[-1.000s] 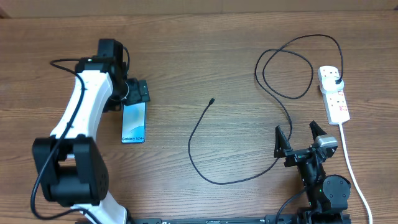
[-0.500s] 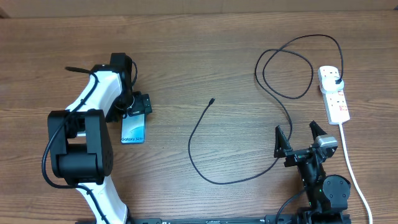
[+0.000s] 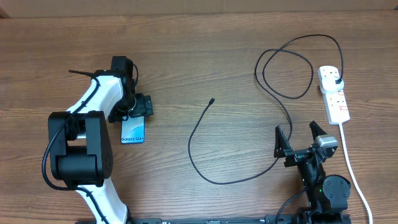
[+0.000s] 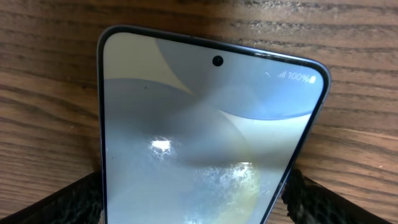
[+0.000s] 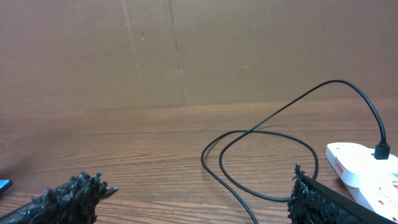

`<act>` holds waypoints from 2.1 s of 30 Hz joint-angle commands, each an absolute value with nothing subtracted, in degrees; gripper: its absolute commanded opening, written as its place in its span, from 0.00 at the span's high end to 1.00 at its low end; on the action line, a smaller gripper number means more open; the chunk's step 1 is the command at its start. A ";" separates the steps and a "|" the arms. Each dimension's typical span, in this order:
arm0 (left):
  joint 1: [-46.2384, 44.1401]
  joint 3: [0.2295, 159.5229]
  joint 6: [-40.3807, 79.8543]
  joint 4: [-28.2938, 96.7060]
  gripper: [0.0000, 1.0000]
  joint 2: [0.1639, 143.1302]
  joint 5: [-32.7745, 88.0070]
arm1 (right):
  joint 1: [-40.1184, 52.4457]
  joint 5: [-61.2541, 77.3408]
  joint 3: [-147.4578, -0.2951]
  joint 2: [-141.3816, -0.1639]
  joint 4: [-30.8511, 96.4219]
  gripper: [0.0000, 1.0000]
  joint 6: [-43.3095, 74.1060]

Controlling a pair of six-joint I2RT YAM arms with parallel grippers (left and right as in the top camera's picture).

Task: Plug charger to phone and switch on socket
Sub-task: 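Grasp the phone's bottom edge with the left gripper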

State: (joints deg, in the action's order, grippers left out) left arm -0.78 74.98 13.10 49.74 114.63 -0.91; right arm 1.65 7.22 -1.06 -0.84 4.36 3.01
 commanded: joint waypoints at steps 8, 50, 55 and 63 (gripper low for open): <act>-1.28 71.70 14.28 53.93 0.12 116.57 1.80 | 1.87 7.09 -0.45 -0.16 4.14 0.00 2.94; -12.51 71.24 15.84 45.98 0.00 116.57 1.93 | 1.87 7.11 -0.45 -0.16 4.14 0.00 2.94; -12.51 69.78 17.04 44.60 0.00 116.60 0.45 | 1.87 7.09 -0.45 -0.16 4.14 0.00 2.94; -12.51 68.60 19.92 44.03 0.01 116.60 -0.58 | 1.87 7.11 -0.45 -0.16 4.14 0.00 2.94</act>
